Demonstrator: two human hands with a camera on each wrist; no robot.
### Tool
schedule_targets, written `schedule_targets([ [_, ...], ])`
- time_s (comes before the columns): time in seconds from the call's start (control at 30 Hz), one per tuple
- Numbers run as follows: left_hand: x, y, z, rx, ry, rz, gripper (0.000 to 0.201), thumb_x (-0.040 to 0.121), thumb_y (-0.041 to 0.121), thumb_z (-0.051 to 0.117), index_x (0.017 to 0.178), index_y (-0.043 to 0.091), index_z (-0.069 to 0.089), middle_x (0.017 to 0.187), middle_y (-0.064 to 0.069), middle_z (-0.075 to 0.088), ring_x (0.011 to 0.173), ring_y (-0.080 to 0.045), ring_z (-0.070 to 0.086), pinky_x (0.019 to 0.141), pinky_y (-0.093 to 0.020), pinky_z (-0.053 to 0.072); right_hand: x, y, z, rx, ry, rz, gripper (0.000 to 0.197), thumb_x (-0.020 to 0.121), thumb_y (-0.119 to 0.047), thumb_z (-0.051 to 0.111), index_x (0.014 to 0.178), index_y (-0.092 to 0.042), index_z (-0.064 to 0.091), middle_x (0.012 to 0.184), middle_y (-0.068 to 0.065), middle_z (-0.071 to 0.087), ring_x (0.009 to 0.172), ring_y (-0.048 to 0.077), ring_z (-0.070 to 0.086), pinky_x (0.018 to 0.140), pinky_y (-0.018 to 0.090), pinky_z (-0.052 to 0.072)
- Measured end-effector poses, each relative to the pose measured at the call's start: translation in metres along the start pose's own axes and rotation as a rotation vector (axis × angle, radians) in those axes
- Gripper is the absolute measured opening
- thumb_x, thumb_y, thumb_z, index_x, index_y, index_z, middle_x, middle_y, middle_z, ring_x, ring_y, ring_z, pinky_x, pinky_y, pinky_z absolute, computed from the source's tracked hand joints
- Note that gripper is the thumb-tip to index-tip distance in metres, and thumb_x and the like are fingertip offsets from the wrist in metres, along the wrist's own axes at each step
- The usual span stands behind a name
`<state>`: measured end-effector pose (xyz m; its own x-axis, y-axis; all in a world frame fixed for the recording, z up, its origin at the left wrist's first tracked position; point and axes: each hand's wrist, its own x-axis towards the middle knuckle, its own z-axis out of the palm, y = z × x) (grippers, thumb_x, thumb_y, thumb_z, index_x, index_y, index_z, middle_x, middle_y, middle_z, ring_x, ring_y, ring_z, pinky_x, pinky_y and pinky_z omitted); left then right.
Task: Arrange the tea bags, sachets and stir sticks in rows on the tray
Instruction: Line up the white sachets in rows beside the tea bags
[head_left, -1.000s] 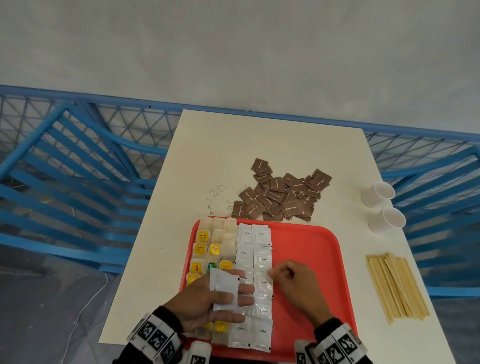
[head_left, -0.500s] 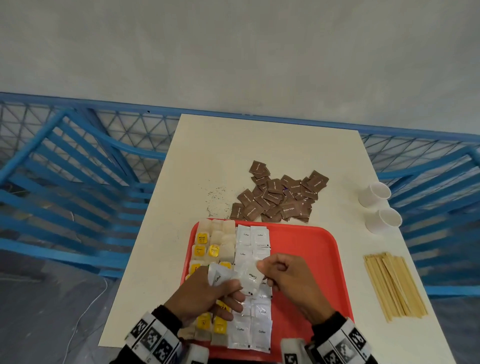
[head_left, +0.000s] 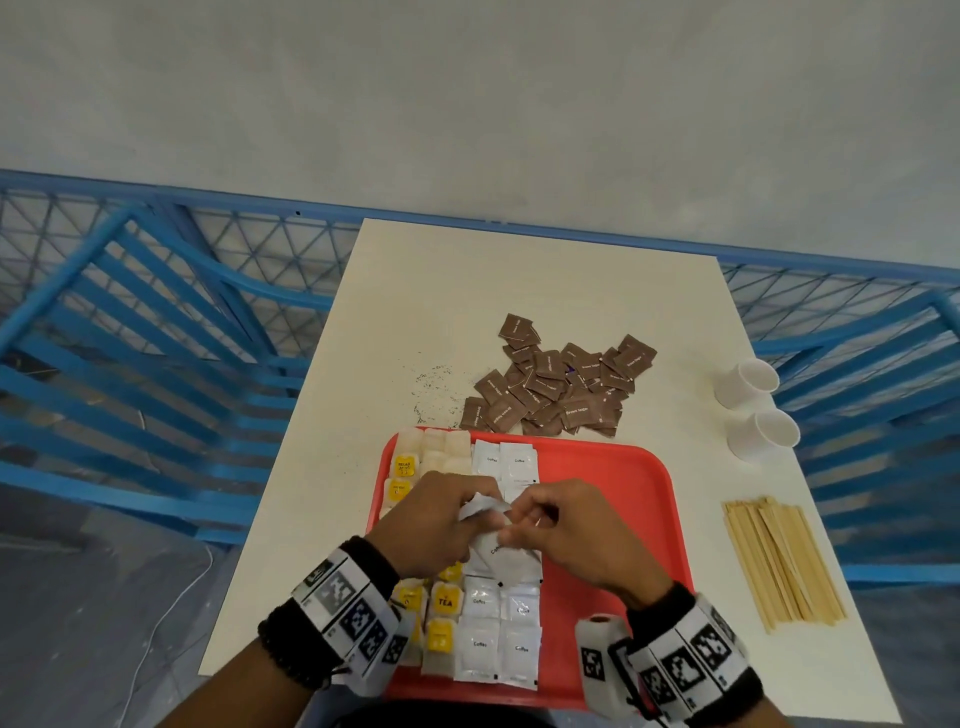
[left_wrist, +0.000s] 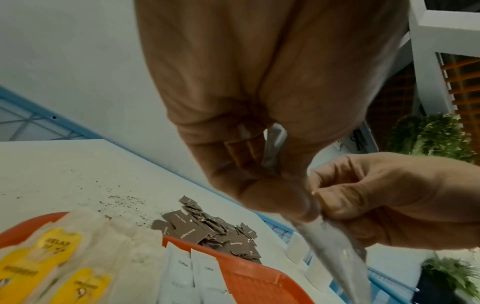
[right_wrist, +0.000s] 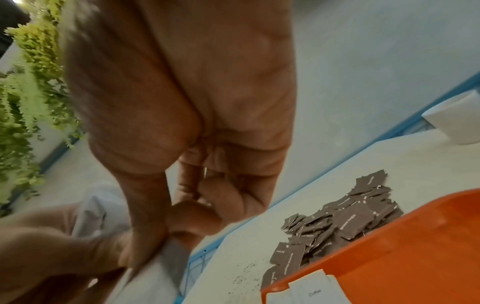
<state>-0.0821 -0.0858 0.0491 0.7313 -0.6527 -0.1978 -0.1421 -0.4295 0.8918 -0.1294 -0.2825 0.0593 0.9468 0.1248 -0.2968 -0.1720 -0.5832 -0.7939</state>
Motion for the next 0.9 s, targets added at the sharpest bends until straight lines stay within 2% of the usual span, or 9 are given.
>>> schedule_targets([
  [0.07,0.001,0.001,0.001,-0.037,0.025,-0.004,0.012,0.097,0.015,0.063,0.088,0.010,0.070,0.070,-0.001,0.067,0.049,-0.014,0.062,0.048,-0.028,0.049,0.002,0.002,0.004,0.016,0.013,-0.015,0.014,0.078,-0.027,0.083,0.082,-0.016,0.075,0.057,-0.017,0.063,0.054,-0.001,0.056,0.057,0.018,0.045],
  [0.13,0.002,-0.001,0.002,-0.122,0.088,-0.047,0.013,0.098,0.016,0.062,0.091,0.009,0.070,0.070,-0.004,0.067,0.050,-0.017,0.064,0.046,-0.028,0.049,0.003,0.004,0.002,0.082,0.045,0.004,0.013,0.080,-0.023,0.082,0.081,-0.012,0.074,0.055,-0.013,0.062,0.050,-0.001,0.054,0.054,0.016,0.043],
  [0.2,0.002,-0.006,0.001,-0.173,0.140,-0.085,0.015,0.099,0.018,0.060,0.097,0.011,0.072,0.077,-0.008,0.068,0.054,-0.022,0.067,0.046,-0.032,0.052,0.002,0.004,0.001,0.162,0.105,0.023,0.013,0.081,-0.020,0.081,0.080,-0.010,0.073,0.055,-0.011,0.061,0.049,-0.001,0.050,0.053,0.013,0.040],
  [0.27,-0.002,-0.011,0.001,-0.192,0.159,-0.116,0.018,0.100,0.021,0.057,0.096,0.015,0.073,0.082,-0.001,0.068,0.058,-0.026,0.069,0.048,-0.034,0.053,-0.001,0.005,0.002,0.283,0.165,0.050,0.015,0.083,-0.018,0.079,0.082,-0.006,0.070,0.058,-0.007,0.061,0.051,0.003,0.052,0.053,0.015,0.041],
  [0.4,-0.013,-0.012,0.014,-0.244,0.068,-0.174,0.013,0.099,0.022,0.060,0.090,0.028,0.067,0.085,-0.005,0.071,0.057,-0.021,0.066,0.048,-0.030,0.052,-0.003,0.004,0.010,0.508,0.195,0.157,0.020,0.086,-0.012,0.076,0.088,0.003,0.063,0.065,0.018,0.066,0.050,0.011,0.059,0.052,0.023,0.046],
  [0.47,-0.016,-0.014,0.021,-0.255,0.067,-0.208,0.014,0.098,0.020,0.062,0.092,0.032,0.066,0.081,-0.009,0.073,0.056,-0.018,0.065,0.049,-0.029,0.053,-0.003,0.003,0.014,0.514,0.195,0.163,0.021,0.087,-0.014,0.074,0.088,0.003,0.062,0.067,0.024,0.065,0.049,0.012,0.058,0.050,0.022,0.045],
  [0.6,-0.019,-0.019,0.020,-0.289,0.041,-0.264,0.005,0.096,0.019,0.065,0.096,0.020,0.069,0.075,-0.009,0.073,0.057,-0.017,0.065,0.049,-0.028,0.052,-0.002,0.005,0.016,0.460,0.223,0.152,0.017,0.088,-0.018,0.073,0.083,-0.003,0.068,0.060,0.005,0.061,0.051,0.014,0.058,0.051,0.022,0.044],
  [0.77,-0.025,-0.024,0.015,-0.301,-0.071,-0.325,0.019,0.099,0.023,0.061,0.100,0.005,0.067,0.075,-0.006,0.073,0.062,-0.018,0.067,0.050,-0.029,0.054,-0.004,0.009,0.016,0.482,0.195,0.173,0.011,0.085,-0.014,0.076,0.084,-0.003,0.072,0.061,0.001,0.064,0.053,0.011,0.057,0.052,0.021,0.045],
  [0.9,-0.036,-0.036,0.005,-0.255,-0.021,-0.344,0.022,0.100,0.024,0.058,0.095,0.004,0.066,0.074,-0.007,0.074,0.064,-0.018,0.068,0.051,-0.029,0.052,-0.003,0.026,0.011,0.373,0.207,0.208,0.008,0.088,-0.014,0.073,0.084,-0.007,0.073,0.054,-0.006,0.063,0.049,0.002,0.054,0.052,0.013,0.043],
])
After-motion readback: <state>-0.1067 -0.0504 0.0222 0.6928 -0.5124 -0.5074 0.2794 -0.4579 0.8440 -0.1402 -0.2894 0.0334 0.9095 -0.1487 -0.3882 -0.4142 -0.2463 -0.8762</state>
